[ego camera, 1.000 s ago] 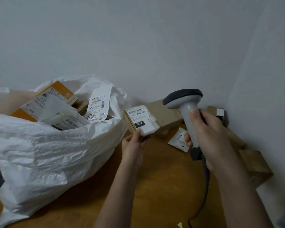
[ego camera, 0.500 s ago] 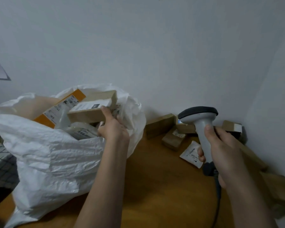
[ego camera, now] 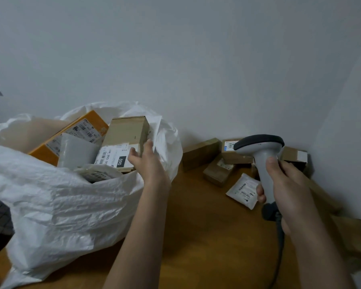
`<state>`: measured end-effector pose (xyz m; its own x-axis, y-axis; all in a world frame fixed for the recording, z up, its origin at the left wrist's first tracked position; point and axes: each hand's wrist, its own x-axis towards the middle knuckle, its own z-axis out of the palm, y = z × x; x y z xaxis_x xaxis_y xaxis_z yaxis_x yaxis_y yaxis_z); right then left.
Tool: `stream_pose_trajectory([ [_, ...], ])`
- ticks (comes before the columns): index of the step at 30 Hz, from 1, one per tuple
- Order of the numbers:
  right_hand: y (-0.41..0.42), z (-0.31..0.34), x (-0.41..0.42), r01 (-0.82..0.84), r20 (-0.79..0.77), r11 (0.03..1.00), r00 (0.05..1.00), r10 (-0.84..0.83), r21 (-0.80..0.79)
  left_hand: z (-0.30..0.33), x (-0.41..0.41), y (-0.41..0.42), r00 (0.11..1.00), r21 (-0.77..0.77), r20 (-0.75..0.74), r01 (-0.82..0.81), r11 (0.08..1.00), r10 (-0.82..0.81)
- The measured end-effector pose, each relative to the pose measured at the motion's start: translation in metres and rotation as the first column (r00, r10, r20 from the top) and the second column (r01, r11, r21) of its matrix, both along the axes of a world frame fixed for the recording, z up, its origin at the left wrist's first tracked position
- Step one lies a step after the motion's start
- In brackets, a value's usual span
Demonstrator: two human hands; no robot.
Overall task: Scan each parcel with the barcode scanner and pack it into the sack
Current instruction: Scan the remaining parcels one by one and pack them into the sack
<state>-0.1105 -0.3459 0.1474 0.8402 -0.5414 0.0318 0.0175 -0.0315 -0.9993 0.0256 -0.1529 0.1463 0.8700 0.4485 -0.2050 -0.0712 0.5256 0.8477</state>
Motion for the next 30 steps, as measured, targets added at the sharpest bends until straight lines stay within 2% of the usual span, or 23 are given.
stream_pose_trajectory([
  [3,-0.012,-0.005,0.003,0.029,-0.018,0.999,0.999,-0.029,0.024,-0.006,0.001,-0.019,0.999,0.19,0.04,-0.02,0.982,0.012],
  [7,-0.03,-0.016,0.01,0.091,-0.049,0.995,0.995,-0.09,0.03,-0.025,0.003,-0.052,0.99,0.385,0.04,0.112,0.916,-0.138],
  [10,-0.048,-0.027,0.016,0.124,-0.086,0.992,0.989,-0.122,0.027,-0.053,0.014,-0.08,0.943,0.443,-0.145,0.333,0.832,-0.3],
  [13,-0.069,-0.037,0.023,0.16,-0.11,0.987,0.982,-0.156,0.026,-0.086,0.03,-0.109,0.838,0.491,-0.356,0.543,0.681,-0.413],
  [16,-0.092,-0.049,0.039,0.211,-0.125,0.977,0.971,-0.206,0.033,-0.113,0.052,-0.141,0.725,0.41,-0.498,0.681,0.607,-0.476],
  [20,-0.124,-0.065,0.069,0.256,-0.159,0.966,0.955,-0.249,0.027,-0.14,0.092,-0.188,0.603,0.237,-0.599,0.762,0.603,-0.527],
  [24,-0.153,-0.087,0.103,0.261,-0.172,0.964,0.953,-0.25,0.043,-0.166,0.136,-0.234,0.577,0.177,-0.62,0.763,0.621,-0.532],
  [27,-0.168,-0.108,0.123,0.258,-0.192,0.965,0.951,-0.243,0.055,-0.185,0.173,-0.26,0.617,0.209,-0.637,0.716,0.666,-0.463],
  [29,-0.174,-0.122,0.132,0.264,-0.215,0.963,0.945,-0.246,0.058,-0.198,0.192,-0.274,0.58,0.092,-0.642,0.708,0.7,-0.502],
  [30,-0.176,-0.129,0.135,0.27,-0.229,0.961,0.941,-0.249,0.064,-0.205,0.201,-0.283,0.507,-0.033,-0.637,0.734,0.678,-0.581],
])
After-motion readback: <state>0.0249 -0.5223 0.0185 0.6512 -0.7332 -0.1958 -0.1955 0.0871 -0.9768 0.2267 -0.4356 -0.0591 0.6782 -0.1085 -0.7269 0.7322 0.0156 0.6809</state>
